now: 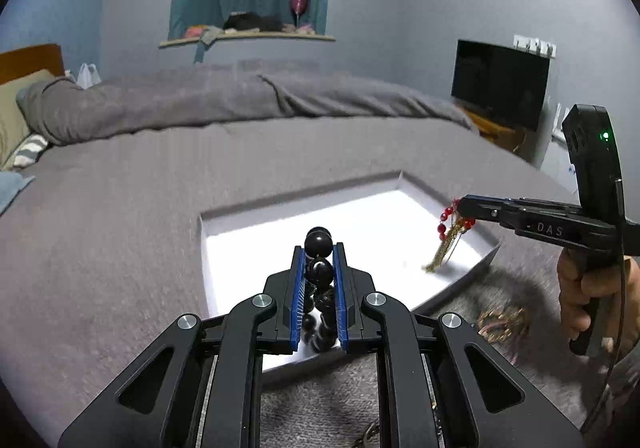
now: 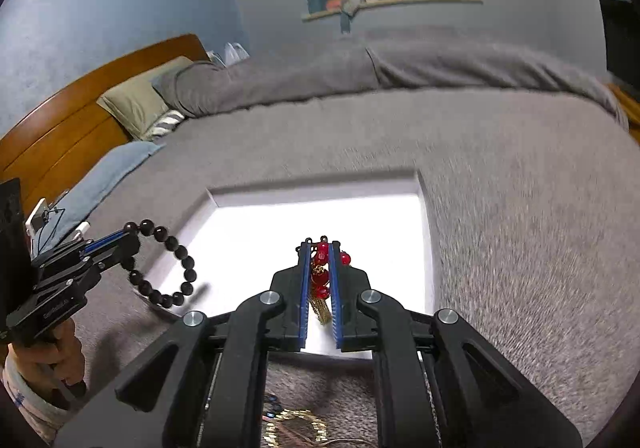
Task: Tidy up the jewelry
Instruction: 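Carry both items into the tray and open both tools to release them, then move the right tool back over the jewelry pile toward the silver bangle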
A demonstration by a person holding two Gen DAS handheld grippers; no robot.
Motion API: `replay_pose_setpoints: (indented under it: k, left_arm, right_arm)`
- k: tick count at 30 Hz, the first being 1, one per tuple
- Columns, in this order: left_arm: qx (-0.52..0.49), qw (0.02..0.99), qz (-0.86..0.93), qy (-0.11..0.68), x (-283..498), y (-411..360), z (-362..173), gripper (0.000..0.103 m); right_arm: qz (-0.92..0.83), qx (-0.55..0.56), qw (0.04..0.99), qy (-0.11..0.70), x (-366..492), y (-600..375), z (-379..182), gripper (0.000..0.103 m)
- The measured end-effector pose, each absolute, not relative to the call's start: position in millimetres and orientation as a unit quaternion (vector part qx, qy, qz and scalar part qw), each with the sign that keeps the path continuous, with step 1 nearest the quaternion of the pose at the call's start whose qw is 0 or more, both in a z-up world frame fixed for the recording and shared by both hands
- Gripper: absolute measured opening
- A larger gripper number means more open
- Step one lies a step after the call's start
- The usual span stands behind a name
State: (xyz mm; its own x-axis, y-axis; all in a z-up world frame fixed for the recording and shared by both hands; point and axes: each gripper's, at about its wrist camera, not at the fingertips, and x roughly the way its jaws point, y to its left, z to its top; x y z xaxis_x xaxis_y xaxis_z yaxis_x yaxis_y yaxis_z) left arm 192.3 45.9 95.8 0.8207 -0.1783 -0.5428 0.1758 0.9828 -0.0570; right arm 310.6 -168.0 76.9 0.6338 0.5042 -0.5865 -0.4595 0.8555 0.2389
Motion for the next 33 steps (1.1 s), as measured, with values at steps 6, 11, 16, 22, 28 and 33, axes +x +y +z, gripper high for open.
replay_pose_setpoints:
  k: [6,11,16,22,28,33]
  left_arm:
    - [0.008,0.948,-0.079,0.307,194.6,49.1,77.8,0.015]
    - [0.014,0.95,-0.069,0.305,183.4,53.4,72.0,0.041]
    - [0.011,0.952,-0.065,0.298,167.9,59.4,68.8,0.061]
    - [-0.002,0.953,-0.074,0.295,138.9,60.4,65.8,0.063]
    - [-0.015,0.947,-0.102,0.304,109.9,52.3,56.3,0.063]
    - [-0.016,0.945,-0.125,0.302,92.4,41.3,47.0,0.077]
  right_arm:
    - [0.243,0.042,0.9,0.358,315.7,-179.1,53.8,0.009]
    - [0.246,0.057,0.905,0.342,303.8,-194.9,50.8,0.035]
    - [0.243,0.098,0.911,0.32,287.2,-218.9,56.1,0.039]
    - [0.242,0.117,0.912,0.31,261.0,-243.1,57.9,0.039]
    - [0.232,0.105,0.917,0.308,231.0,-253.4,51.1,0.044]
    - [0.226,0.107,0.916,0.313,213.1,-258.1,39.7,0.047]
